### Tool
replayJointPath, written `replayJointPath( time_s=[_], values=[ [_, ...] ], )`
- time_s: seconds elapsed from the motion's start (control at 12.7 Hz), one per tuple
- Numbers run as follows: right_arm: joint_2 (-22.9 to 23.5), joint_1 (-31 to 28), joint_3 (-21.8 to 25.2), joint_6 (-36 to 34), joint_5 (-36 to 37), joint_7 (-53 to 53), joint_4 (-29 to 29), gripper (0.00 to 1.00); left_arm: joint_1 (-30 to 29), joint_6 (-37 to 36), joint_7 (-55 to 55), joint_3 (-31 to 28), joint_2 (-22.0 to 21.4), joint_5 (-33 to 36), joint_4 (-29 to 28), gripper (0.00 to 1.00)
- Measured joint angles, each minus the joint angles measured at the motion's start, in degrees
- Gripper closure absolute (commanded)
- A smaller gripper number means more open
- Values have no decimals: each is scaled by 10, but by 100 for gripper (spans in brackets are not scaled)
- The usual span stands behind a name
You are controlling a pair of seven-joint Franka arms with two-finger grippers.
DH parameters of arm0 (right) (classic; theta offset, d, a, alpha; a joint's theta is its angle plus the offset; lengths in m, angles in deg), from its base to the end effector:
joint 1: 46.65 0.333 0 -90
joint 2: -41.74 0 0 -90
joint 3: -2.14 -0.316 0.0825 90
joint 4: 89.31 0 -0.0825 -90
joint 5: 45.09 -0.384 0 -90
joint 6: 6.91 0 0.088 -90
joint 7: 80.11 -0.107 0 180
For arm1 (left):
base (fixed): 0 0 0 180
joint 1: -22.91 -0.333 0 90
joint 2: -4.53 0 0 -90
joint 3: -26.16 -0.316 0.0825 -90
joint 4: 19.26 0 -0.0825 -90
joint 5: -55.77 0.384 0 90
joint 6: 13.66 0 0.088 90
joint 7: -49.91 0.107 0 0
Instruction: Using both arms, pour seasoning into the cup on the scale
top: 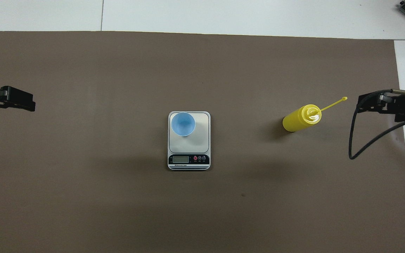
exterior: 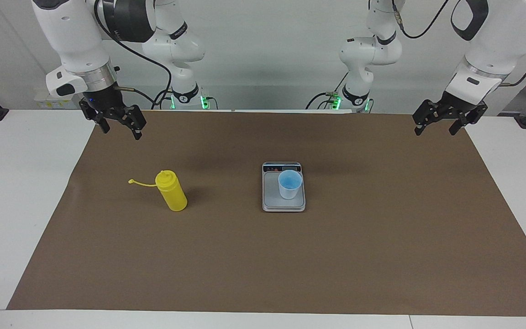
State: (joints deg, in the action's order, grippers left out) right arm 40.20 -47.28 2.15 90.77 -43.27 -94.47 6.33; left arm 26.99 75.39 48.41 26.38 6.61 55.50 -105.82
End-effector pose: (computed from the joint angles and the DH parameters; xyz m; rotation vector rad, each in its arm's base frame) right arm 0.5573 -0.0092 0.6047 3.0900 -0.4017 0.1026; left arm 0.5630 -0.0428 0.6310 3.1354 -0.0768 0.0108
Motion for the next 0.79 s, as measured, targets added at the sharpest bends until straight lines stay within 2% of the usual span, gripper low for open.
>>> replayJointPath(
  time_s=[0.79],
  values=[
    [4,3,-1,-30,-2,-13,-3,0,0,0,0,0,0,0,0,0]
  ],
)
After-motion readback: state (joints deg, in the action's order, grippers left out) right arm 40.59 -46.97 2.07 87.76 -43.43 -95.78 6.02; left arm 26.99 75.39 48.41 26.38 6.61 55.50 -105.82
